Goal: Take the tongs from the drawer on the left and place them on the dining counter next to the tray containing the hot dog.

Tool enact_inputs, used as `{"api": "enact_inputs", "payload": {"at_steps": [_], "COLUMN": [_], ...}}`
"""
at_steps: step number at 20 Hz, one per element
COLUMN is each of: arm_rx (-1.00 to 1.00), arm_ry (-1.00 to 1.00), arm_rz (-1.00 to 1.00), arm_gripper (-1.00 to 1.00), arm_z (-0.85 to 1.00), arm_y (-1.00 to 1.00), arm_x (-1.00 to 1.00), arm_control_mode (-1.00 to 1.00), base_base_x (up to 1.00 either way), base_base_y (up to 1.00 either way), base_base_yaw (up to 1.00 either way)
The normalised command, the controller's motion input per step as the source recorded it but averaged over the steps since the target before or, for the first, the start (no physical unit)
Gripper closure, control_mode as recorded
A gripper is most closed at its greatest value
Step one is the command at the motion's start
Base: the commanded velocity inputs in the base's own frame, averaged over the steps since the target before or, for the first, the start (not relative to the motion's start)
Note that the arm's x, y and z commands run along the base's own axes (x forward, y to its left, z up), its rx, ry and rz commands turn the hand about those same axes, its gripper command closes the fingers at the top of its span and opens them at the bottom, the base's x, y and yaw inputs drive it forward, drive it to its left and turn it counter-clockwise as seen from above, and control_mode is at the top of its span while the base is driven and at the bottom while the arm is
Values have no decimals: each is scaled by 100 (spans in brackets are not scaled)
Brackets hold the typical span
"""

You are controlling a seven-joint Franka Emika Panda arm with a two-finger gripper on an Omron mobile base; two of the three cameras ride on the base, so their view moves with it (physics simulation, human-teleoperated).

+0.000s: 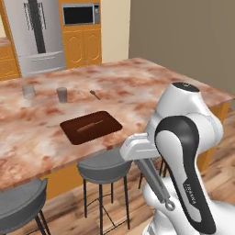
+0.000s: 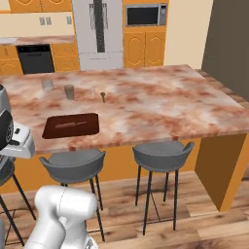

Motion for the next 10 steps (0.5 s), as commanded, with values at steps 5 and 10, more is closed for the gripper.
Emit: {"api": "enact_inputs", "payload": {"at_steps": [5,10], "arm_rx": [0,0], "arm_ry": [0,0], "arm_rz": [0,0], "arm_gripper": [100,100], "arm_z": [0,0], "arm_y": [0,0], "arm_x": [0,0], "arm_control_mode": [100,100], "base_base_x": [5,0], "base_base_y": [-41,-100], "base_base_yaw": [3,11]}}
